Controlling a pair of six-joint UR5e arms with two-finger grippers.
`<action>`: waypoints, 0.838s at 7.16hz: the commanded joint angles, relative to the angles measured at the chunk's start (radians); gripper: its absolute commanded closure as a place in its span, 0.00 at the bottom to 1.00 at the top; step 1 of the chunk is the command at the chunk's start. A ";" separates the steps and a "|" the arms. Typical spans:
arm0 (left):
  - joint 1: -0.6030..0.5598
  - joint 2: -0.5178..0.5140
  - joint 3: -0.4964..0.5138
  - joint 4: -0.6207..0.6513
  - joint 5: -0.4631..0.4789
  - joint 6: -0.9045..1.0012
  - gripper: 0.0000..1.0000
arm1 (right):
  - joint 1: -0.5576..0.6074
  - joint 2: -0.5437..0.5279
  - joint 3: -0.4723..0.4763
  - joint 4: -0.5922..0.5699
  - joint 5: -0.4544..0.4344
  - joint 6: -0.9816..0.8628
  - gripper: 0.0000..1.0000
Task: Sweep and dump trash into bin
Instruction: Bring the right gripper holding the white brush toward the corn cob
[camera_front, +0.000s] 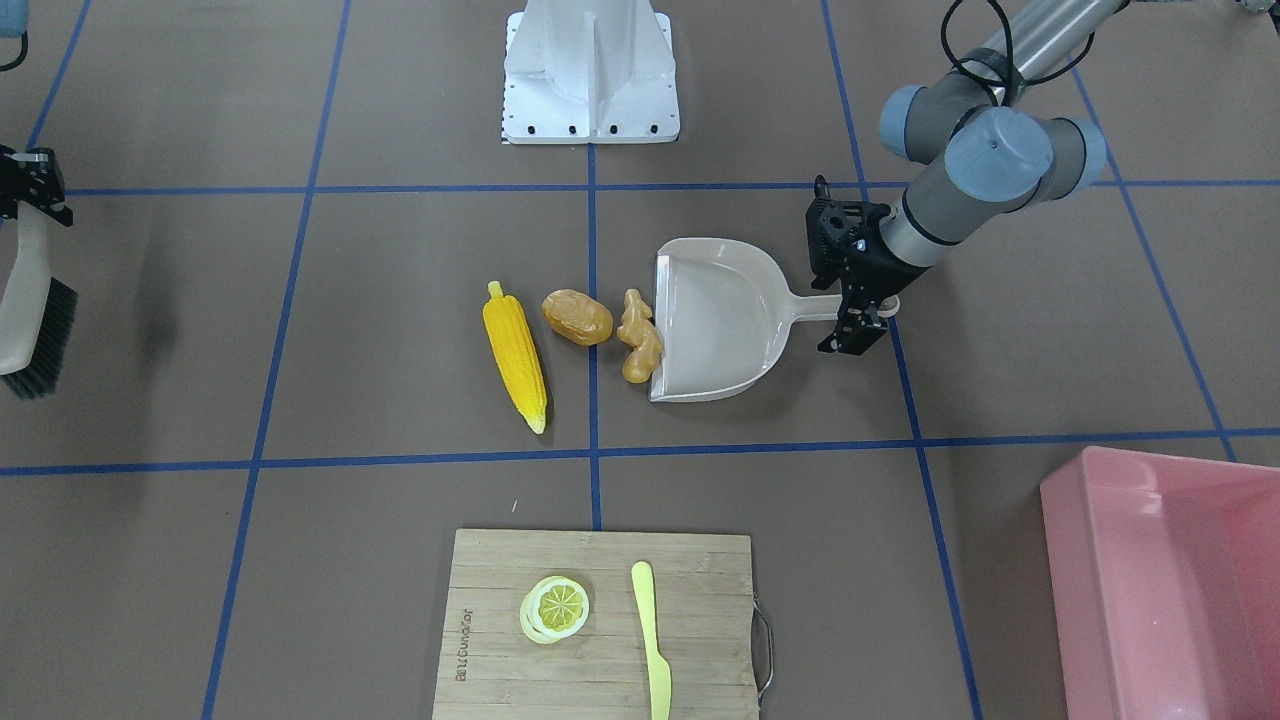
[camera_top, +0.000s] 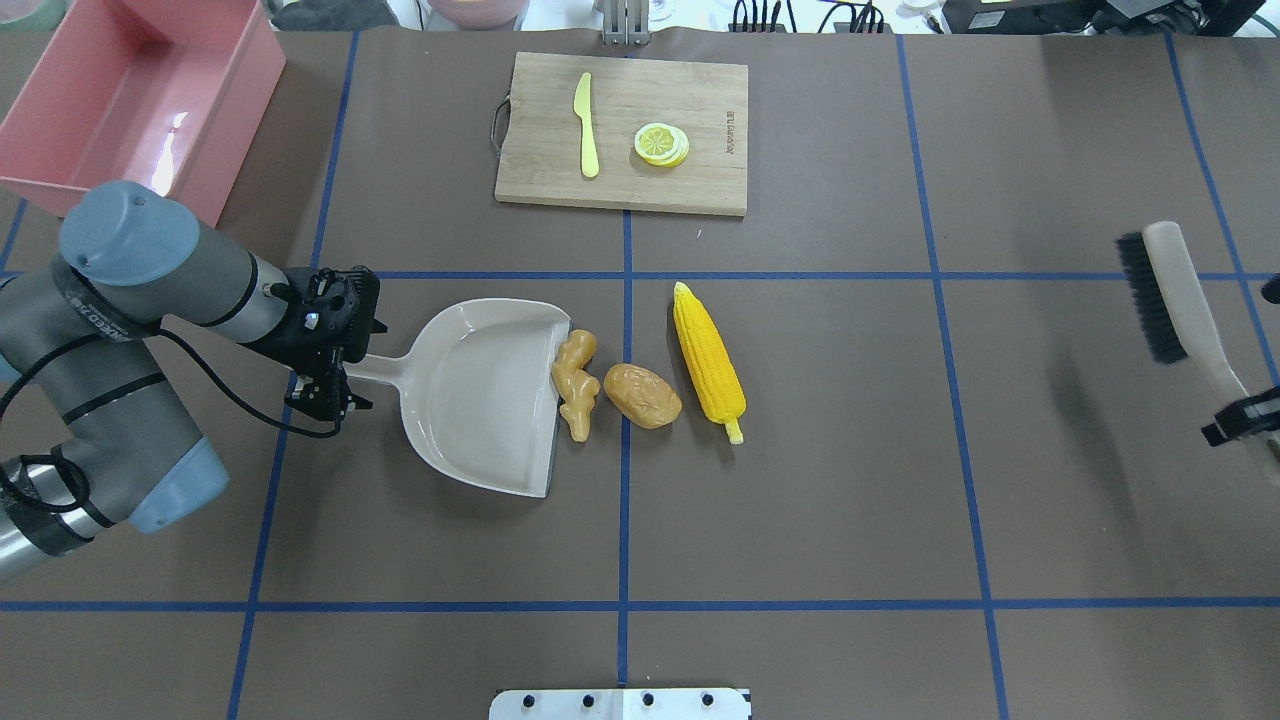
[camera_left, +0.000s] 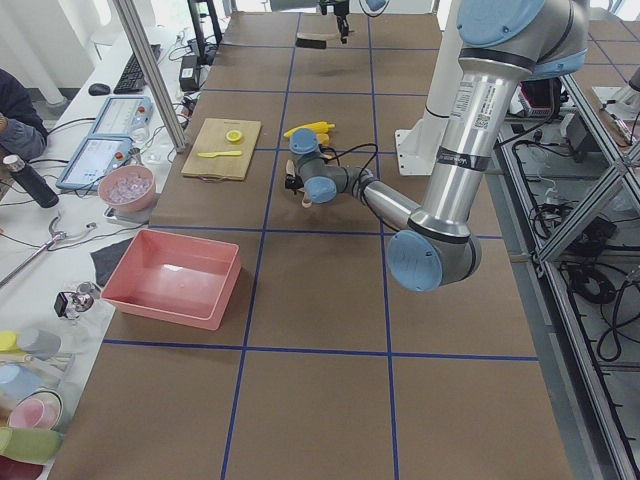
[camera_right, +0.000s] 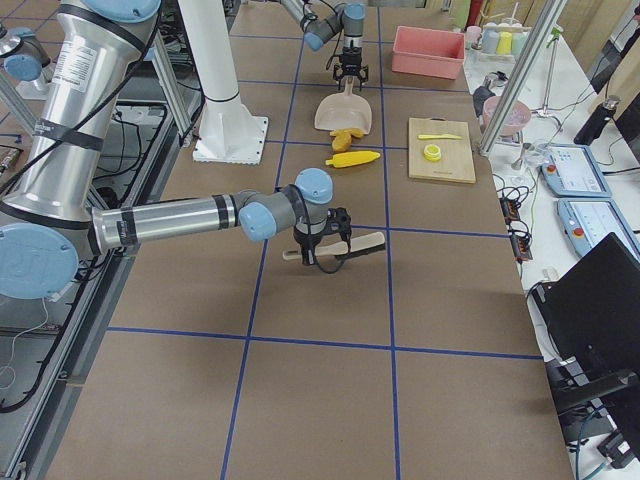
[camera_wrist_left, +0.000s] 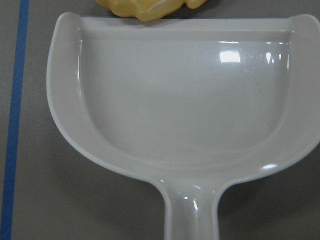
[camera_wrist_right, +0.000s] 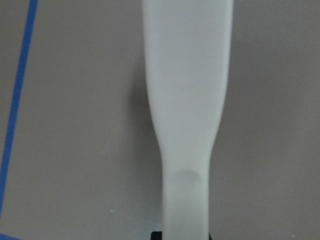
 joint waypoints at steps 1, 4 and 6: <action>0.000 0.000 -0.001 -0.002 0.001 -0.001 0.05 | -0.059 0.232 -0.010 -0.198 -0.015 0.077 1.00; 0.000 0.000 -0.002 -0.003 0.001 0.002 0.05 | -0.186 0.507 -0.109 -0.291 -0.061 0.299 1.00; 0.000 0.003 -0.001 -0.017 0.001 0.002 0.05 | -0.269 0.567 -0.113 -0.280 -0.059 0.469 1.00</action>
